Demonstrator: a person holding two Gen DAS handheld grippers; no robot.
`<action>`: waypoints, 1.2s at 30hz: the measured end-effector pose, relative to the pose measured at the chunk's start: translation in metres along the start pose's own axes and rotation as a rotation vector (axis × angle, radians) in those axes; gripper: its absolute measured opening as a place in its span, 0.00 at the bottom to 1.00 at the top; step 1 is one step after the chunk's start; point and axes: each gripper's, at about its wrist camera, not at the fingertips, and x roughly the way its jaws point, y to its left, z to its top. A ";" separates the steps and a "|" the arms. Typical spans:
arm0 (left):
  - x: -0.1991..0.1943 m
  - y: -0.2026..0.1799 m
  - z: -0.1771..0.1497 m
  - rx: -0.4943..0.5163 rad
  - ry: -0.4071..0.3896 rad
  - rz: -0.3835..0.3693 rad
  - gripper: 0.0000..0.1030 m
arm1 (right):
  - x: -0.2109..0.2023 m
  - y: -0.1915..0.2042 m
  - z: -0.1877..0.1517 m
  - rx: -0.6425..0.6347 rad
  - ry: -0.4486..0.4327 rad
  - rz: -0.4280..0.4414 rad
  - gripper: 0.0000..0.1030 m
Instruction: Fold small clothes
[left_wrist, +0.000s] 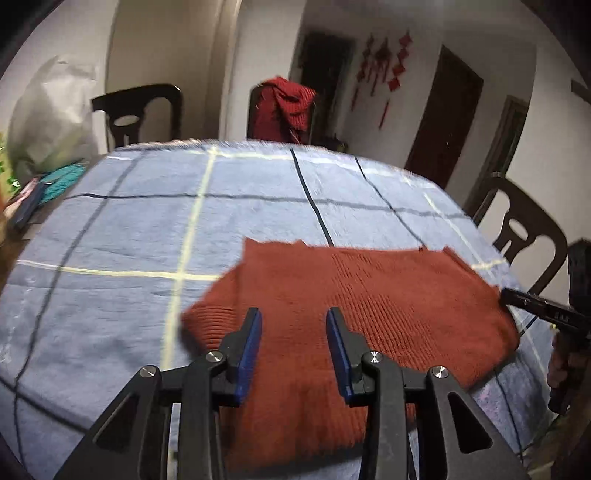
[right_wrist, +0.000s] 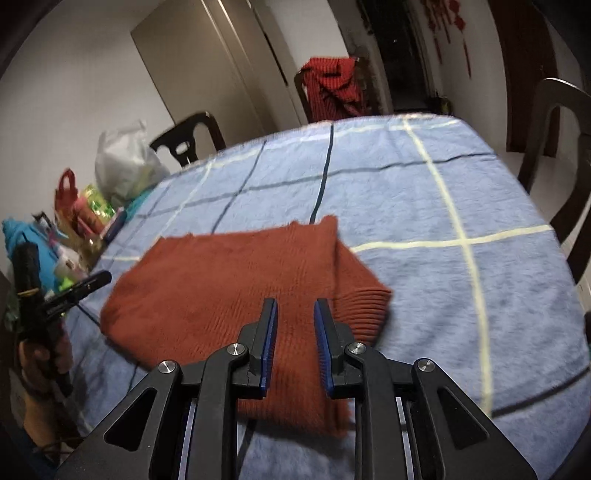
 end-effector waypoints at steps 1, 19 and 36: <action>0.011 -0.001 -0.001 0.004 0.022 0.013 0.37 | 0.008 -0.003 0.001 -0.001 0.009 -0.019 0.20; 0.015 -0.013 -0.008 0.016 0.047 0.121 0.38 | -0.002 0.006 0.005 -0.045 -0.030 -0.068 0.20; -0.003 0.017 -0.013 -0.040 0.006 0.218 0.47 | 0.019 0.051 -0.006 -0.175 0.027 -0.029 0.20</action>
